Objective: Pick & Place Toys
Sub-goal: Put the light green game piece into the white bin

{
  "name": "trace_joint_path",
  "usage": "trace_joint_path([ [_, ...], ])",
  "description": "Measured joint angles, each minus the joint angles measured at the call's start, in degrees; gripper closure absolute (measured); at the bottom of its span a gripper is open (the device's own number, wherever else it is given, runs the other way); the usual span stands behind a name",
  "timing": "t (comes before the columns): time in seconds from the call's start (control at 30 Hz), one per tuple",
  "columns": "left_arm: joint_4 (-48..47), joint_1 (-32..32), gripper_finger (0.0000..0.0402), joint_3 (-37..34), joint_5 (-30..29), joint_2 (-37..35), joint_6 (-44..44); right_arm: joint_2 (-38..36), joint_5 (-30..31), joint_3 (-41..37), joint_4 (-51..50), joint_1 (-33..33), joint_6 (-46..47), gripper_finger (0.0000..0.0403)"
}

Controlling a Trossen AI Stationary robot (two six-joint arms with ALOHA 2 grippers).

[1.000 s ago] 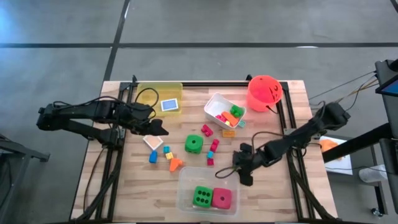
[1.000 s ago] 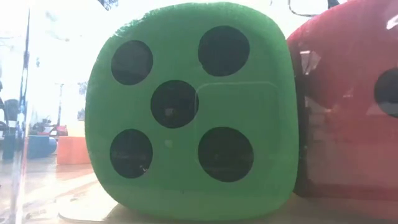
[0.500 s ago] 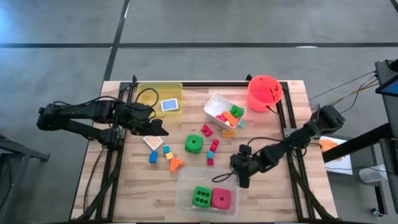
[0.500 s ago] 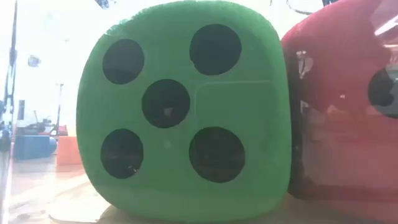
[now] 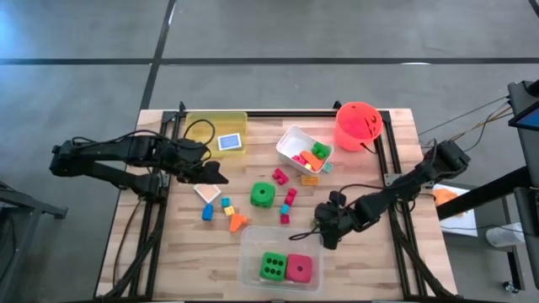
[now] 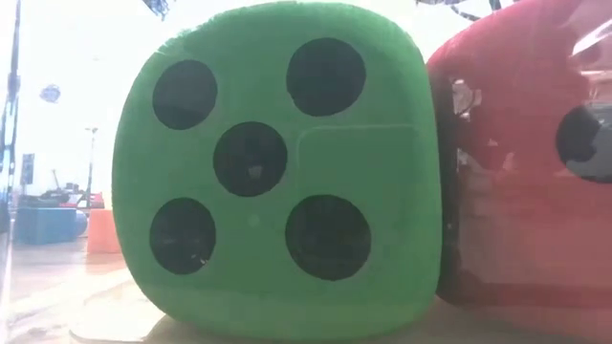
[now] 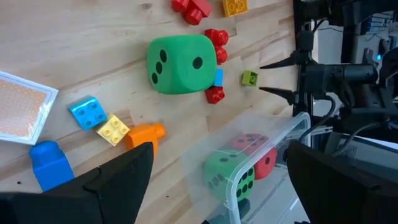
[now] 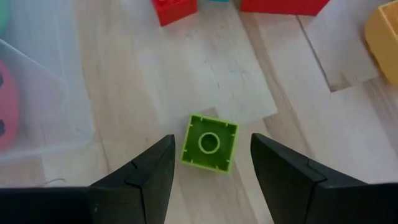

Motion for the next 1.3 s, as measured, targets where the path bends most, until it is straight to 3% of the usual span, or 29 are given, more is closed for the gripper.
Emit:
trace_joint_path([
  [0.37,0.02,-0.02,0.0048,0.0,0.01,0.0,0.12,2.85,0.03,-1.08,5.03,0.52,0.16,0.02],
  [1.2,0.22,-0.02,0.0048,0.0,0.03,0.0,1.46,6.82,2.25,-1.36,3.62,0.46,-0.08,0.02],
  [1.3,0.24,-0.02,0.0048,0.0,0.03,0.0,1.46,6.82,2.23,-1.36,2.34,0.46,-0.04,0.0215],
])
